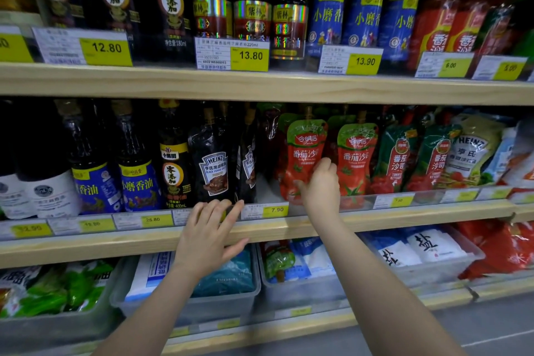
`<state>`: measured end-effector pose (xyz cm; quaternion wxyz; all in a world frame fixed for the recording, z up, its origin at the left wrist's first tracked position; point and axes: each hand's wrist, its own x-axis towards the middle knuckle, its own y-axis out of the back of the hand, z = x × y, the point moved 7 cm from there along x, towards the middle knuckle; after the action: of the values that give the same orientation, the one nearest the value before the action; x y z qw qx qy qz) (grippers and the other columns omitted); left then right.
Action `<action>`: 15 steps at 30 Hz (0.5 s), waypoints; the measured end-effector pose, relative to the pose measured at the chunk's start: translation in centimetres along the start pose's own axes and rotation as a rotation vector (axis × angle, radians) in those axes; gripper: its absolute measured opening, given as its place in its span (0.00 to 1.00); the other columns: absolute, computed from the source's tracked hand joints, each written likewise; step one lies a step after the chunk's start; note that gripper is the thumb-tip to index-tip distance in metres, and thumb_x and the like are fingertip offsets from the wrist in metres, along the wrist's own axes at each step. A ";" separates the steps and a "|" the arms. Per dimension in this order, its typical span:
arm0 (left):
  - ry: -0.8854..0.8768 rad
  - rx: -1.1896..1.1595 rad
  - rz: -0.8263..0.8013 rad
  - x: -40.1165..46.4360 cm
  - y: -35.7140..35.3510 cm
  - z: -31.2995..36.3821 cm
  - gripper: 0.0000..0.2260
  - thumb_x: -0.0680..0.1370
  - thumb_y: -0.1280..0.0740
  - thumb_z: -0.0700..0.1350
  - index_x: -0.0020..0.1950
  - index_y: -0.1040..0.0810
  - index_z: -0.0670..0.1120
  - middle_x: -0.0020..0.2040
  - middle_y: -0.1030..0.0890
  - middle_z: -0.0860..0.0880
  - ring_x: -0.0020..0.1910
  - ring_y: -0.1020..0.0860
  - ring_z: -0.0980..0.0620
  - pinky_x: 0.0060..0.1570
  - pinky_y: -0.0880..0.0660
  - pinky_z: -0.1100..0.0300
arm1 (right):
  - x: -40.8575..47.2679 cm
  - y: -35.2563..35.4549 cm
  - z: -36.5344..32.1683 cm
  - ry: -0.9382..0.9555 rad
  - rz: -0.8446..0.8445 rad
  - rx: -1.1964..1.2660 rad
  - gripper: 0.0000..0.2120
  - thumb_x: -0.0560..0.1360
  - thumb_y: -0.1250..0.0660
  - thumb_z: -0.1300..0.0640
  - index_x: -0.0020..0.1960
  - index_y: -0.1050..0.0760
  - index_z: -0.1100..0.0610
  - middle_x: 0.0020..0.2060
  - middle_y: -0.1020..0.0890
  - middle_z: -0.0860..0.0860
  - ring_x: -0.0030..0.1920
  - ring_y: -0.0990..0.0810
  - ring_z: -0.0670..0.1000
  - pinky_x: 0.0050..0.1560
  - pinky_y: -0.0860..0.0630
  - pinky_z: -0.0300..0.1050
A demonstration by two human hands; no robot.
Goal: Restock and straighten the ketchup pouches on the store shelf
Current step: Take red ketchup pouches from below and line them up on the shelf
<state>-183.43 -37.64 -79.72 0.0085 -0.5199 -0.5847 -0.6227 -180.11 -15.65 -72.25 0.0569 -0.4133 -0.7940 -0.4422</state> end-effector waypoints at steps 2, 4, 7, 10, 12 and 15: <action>-0.005 0.004 0.013 0.0 -0.1 0.0 0.30 0.77 0.50 0.64 0.69 0.33 0.44 0.55 0.22 0.42 0.57 0.31 0.44 0.60 0.37 0.48 | 0.4 -0.6 -0.2 -0.002 0.007 -0.022 0.26 0.68 0.27 0.58 0.59 0.36 0.64 0.57 0.28 0.61 0.57 0.27 0.63 0.50 0.27 0.55; -0.018 0.010 0.045 0.0 -0.1 0.1 0.30 0.76 0.48 0.64 0.69 0.33 0.44 0.55 0.22 0.42 0.57 0.31 0.44 0.60 0.37 0.47 | 0.8 -1.1 -0.3 -0.007 0.005 -0.027 0.25 0.69 0.27 0.58 0.59 0.36 0.65 0.57 0.29 0.62 0.57 0.27 0.63 0.49 0.27 0.55; -0.031 -0.001 0.092 -0.1 -0.2 0.1 0.30 0.74 0.43 0.64 0.69 0.32 0.44 0.55 0.22 0.42 0.57 0.30 0.44 0.60 0.37 0.47 | 1.4 -1.8 -0.2 -0.013 -0.006 -0.048 0.24 0.70 0.28 0.57 0.59 0.35 0.65 0.58 0.29 0.62 0.57 0.27 0.62 0.49 0.27 0.54; -0.036 0.000 0.102 -0.1 -0.3 0.1 0.30 0.75 0.45 0.64 0.69 0.33 0.45 0.56 0.22 0.42 0.57 0.30 0.44 0.61 0.37 0.47 | 1.5 -2.2 0.0 -0.017 -0.007 -0.052 0.23 0.71 0.29 0.57 0.59 0.35 0.65 0.58 0.30 0.62 0.57 0.27 0.62 0.49 0.27 0.54; -0.039 0.000 0.104 -0.2 -0.5 0.1 0.31 0.75 0.45 0.64 0.69 0.33 0.45 0.56 0.22 0.42 0.57 0.31 0.44 0.61 0.38 0.47 | 1.6 -2.3 0.0 -0.019 -0.004 -0.051 0.23 0.71 0.29 0.57 0.59 0.35 0.65 0.58 0.30 0.62 0.57 0.27 0.63 0.49 0.27 0.55; -0.039 -0.007 0.109 -0.3 -0.5 0.1 0.31 0.74 0.42 0.64 0.69 0.33 0.45 0.56 0.22 0.42 0.57 0.30 0.44 0.61 0.37 0.47 | 1.6 -2.4 0.0 -0.018 -0.007 -0.050 0.22 0.71 0.30 0.57 0.59 0.34 0.65 0.58 0.30 0.62 0.57 0.27 0.63 0.49 0.27 0.55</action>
<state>-183.58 -37.60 -80.27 0.0290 -0.5631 -0.5536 -0.6129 -182.89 -15.33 -73.07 0.0377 -0.4157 -0.7847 -0.4583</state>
